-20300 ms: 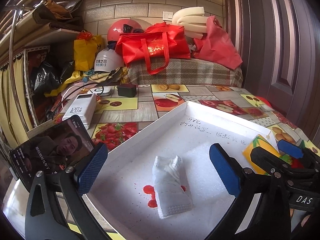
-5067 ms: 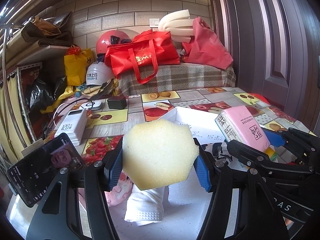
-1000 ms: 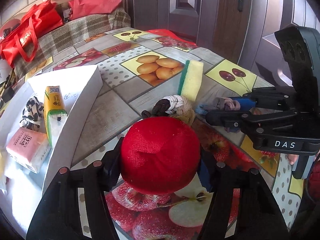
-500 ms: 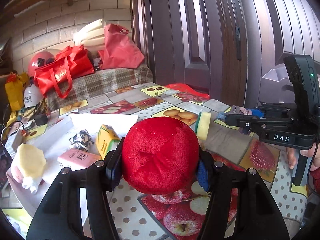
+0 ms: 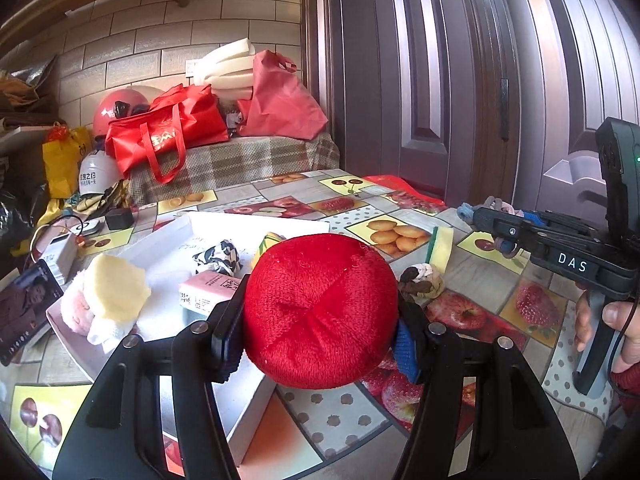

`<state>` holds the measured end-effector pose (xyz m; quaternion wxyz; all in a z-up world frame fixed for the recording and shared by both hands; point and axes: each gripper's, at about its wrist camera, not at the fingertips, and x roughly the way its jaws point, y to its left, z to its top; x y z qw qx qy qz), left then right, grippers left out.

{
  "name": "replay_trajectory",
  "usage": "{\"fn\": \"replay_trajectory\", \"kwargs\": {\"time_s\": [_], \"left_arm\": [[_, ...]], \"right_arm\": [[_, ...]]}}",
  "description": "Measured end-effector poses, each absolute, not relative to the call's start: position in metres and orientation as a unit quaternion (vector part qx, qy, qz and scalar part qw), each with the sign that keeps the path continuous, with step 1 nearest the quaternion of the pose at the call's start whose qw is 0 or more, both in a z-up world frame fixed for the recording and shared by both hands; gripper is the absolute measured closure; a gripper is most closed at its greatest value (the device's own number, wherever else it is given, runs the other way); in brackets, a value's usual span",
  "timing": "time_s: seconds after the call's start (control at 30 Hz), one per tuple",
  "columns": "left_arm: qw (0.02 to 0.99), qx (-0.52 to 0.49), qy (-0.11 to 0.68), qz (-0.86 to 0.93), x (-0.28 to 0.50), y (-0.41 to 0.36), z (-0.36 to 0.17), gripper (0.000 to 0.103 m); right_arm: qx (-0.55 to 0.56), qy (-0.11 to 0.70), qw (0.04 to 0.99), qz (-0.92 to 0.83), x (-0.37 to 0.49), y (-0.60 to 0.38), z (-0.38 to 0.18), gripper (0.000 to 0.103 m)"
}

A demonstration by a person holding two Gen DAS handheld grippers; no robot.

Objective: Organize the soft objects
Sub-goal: 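Carry the red plush ball with the left gripper while the right carries the hair ties over the box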

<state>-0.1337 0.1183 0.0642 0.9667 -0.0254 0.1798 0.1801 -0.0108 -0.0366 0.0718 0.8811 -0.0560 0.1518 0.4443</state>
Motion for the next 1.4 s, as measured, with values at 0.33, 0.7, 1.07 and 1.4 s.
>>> {"fn": "replay_trajectory", "kwargs": {"time_s": [0.33,0.7,1.07,1.4], "left_arm": [[0.96,-0.047,0.176,0.212,-0.163,0.135,0.063,0.043],[0.948,-0.044,0.177,0.26,-0.182,0.168,0.06,0.043],[0.945,-0.022,0.187,0.269,-0.171,0.181,0.057,0.042],[0.935,-0.051,0.178,0.301,-0.16,0.217,0.058,0.042]], "right_arm": [[-0.057,0.136,0.875,0.46,-0.038,-0.023,0.072,0.076],[-0.079,0.142,0.862,0.48,-0.057,0.003,0.069,0.076],[-0.097,0.177,0.843,0.498,-0.059,0.037,0.059,0.076],[-0.134,0.146,0.834,0.515,-0.074,0.085,0.057,0.076]]}}
